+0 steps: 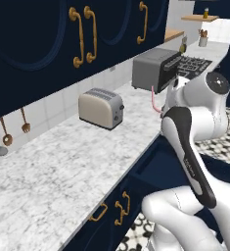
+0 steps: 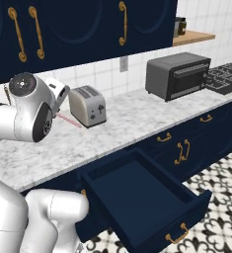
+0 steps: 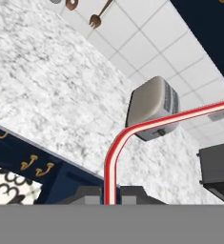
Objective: Take a straw from the drawer in front and place it inside the glass cup on the dining counter.
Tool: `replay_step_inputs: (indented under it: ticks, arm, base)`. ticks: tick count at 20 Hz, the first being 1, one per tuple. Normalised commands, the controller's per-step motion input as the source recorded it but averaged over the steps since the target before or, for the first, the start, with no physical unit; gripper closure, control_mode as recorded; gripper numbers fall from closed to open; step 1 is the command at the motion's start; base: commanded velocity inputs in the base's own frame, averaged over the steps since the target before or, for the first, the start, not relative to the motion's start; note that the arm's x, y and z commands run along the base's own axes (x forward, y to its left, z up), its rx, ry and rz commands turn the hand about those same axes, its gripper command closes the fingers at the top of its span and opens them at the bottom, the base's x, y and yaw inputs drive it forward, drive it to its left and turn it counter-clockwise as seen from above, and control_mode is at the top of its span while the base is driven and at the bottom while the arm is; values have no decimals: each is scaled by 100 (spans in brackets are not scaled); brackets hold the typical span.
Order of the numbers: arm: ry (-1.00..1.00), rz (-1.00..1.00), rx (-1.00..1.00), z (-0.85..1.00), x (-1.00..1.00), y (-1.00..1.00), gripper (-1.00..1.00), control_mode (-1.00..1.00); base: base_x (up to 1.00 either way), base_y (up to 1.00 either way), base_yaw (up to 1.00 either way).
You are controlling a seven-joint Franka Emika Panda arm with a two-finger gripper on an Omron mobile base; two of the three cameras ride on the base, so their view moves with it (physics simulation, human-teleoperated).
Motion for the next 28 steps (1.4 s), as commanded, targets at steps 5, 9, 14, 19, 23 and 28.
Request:
replay_step_inputs:
  ticks: [5,9,14,19,23,28]
  arm:
    - [0,0,0,0,0,0,100,-100]
    - [0,0,0,0,0,0,100,100]
    - [0,0,0,0,0,0,100,100]
    - [0,0,0,0,0,0,100,100]
    - [0,0,0,0,0,0,100,100]
    - [0,0,0,0,0,0,100,100]
  base:
    - [0,0,0]
    - [-13,-2,0]
    - [-92,-34,-10]
    - [-99,-27,-17]
    - [-83,0,-15]
    - [-86,-5,-40]
